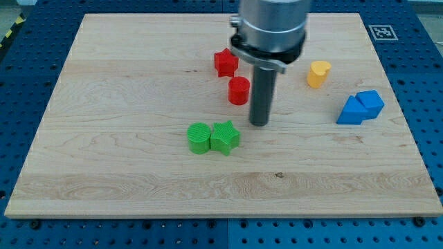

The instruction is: Nudge the red circle a bit left

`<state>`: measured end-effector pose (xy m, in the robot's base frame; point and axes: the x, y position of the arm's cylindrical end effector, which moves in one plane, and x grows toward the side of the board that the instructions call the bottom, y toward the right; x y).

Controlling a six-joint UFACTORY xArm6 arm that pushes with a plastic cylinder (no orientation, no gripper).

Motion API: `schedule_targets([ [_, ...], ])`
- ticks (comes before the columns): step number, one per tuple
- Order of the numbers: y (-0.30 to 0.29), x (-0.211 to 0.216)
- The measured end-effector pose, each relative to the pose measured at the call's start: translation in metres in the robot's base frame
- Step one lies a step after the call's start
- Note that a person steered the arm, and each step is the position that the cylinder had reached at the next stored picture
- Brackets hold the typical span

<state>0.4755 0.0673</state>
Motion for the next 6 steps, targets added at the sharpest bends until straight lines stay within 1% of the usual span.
schedule_targets([
  [1,0.009,-0.011],
  [2,0.005,-0.040],
  [4,-0.035,-0.046],
  [5,-0.040,-0.044],
  [6,-0.040,-0.009],
])
